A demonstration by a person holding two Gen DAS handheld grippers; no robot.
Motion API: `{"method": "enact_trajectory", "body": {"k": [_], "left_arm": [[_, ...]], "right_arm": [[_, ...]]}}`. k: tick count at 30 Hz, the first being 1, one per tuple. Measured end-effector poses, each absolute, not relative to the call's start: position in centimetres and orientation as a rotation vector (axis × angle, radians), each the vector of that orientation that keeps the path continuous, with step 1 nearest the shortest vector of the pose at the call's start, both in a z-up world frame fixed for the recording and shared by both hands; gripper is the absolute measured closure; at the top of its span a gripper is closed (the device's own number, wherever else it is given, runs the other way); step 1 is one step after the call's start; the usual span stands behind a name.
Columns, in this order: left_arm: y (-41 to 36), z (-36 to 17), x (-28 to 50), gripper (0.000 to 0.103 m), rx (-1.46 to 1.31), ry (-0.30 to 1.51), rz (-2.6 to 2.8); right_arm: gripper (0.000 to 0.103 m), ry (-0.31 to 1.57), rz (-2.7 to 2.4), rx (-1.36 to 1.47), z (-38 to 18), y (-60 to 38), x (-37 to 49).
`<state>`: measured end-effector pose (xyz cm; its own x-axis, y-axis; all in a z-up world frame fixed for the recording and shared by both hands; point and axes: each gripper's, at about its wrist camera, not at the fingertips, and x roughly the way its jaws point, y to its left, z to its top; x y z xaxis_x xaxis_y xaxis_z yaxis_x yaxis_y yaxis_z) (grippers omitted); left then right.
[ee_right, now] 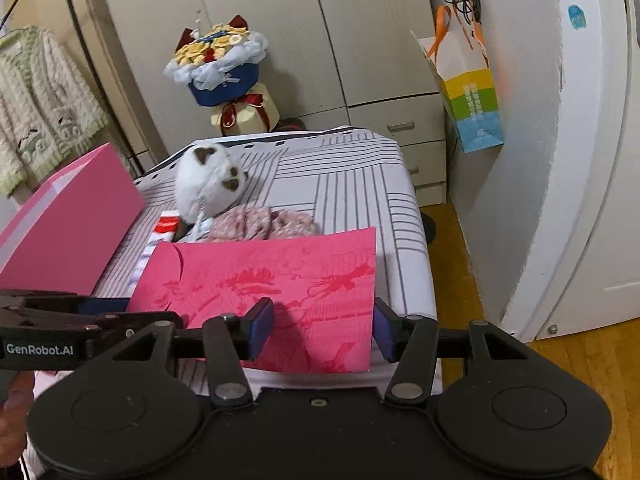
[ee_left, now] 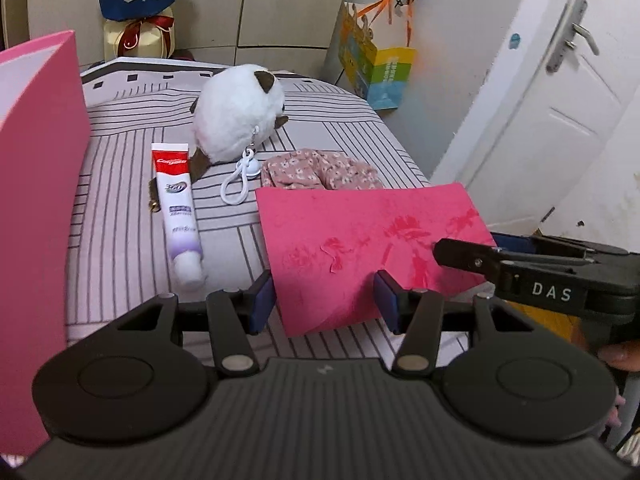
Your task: Organize soft objects
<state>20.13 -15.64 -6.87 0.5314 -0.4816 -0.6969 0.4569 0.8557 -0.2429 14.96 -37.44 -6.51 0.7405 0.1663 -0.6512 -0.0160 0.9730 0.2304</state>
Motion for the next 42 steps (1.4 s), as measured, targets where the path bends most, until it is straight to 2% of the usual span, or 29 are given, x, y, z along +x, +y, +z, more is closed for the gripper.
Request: {"method": "enact_trajectory", "body": {"k": [5,13,27,42], "left_arm": [[-14.3,-6.0,18.1,0.051,-0.002,0.822,-0.562],[-11.6,-5.1,15.1,0.051,-0.004,0.813,-0.585],[-5.9,-4.0,10.9,0.051,-0.077,0.844,-0.592],[1.6,1.1,7.6,0.051,-0.079,0.757,-0.55]], "right_arm": [[0.039,0.725,0.129,0.145,-5.2,-35.5,12.5],[0.039,0.703,0.164,0.009,-3.4,-32.6,8.9],[0.039,0.733,0.252,-0.038,-1.0,-28.8,5.6],[0.039,0.695,0.389,-0.04,3.6,-22.9,5.0]]}}
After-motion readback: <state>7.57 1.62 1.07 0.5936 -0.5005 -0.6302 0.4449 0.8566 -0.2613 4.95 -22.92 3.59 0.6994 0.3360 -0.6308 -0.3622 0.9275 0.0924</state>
